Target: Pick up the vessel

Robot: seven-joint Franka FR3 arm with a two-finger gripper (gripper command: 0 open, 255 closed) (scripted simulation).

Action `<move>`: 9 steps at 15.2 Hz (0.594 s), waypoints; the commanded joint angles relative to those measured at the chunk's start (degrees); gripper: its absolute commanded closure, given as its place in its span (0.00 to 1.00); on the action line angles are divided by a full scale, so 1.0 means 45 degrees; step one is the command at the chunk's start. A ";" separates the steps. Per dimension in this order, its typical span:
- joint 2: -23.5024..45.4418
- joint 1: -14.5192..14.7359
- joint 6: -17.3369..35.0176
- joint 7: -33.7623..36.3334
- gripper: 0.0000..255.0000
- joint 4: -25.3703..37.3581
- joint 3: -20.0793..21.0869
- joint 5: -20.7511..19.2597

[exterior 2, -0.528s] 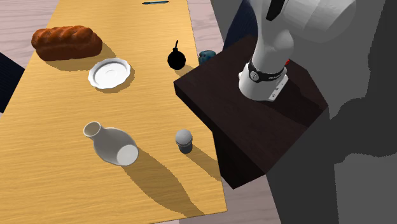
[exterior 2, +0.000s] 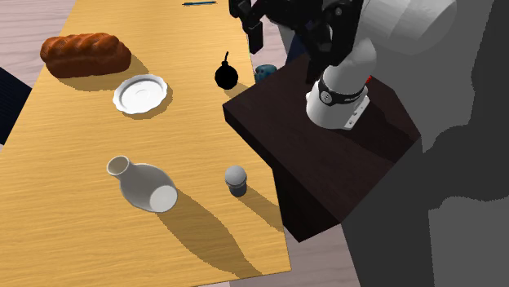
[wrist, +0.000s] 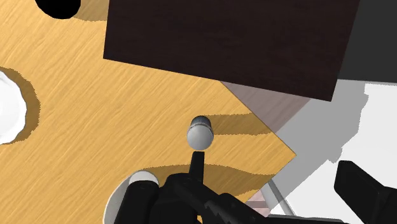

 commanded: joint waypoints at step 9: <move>0.1823 -0.0144 0.5154 -0.0962 0.00 -0.3157 -0.0473 -0.0093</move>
